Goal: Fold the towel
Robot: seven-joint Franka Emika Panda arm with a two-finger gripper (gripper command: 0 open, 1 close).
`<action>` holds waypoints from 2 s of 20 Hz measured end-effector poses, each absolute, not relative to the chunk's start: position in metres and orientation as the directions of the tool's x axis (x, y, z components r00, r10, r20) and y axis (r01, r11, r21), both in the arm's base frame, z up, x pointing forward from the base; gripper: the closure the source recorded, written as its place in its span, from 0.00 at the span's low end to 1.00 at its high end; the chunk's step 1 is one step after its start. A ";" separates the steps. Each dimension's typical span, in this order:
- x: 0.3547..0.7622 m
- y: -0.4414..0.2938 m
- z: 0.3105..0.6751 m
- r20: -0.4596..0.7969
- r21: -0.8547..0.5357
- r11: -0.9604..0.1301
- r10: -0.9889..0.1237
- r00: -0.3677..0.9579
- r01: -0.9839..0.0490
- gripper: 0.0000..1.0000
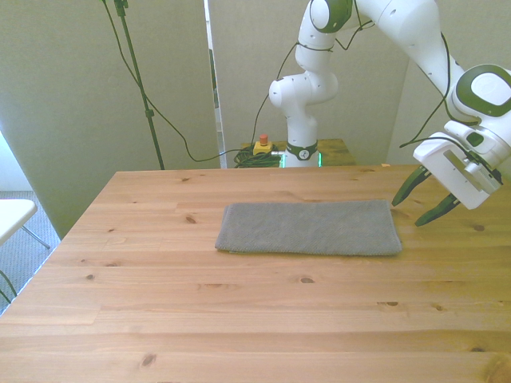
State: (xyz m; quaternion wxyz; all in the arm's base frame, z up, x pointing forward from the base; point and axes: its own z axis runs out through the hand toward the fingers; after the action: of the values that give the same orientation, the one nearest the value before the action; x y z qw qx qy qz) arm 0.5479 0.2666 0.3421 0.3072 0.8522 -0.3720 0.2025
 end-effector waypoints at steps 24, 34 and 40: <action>0.546 0.192 0.329 0.559 0.354 -0.524 -0.545 0.624 -0.775 1.00; 0.542 0.190 0.325 0.546 0.342 -0.550 -0.544 0.637 -0.762 1.00; 0.539 0.193 0.321 0.538 0.327 -0.571 -0.542 0.645 -0.753 1.00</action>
State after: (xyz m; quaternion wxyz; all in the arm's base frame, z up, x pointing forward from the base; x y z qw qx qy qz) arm 0.5389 0.1933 0.3208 0.2725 0.8651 -0.3743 0.1932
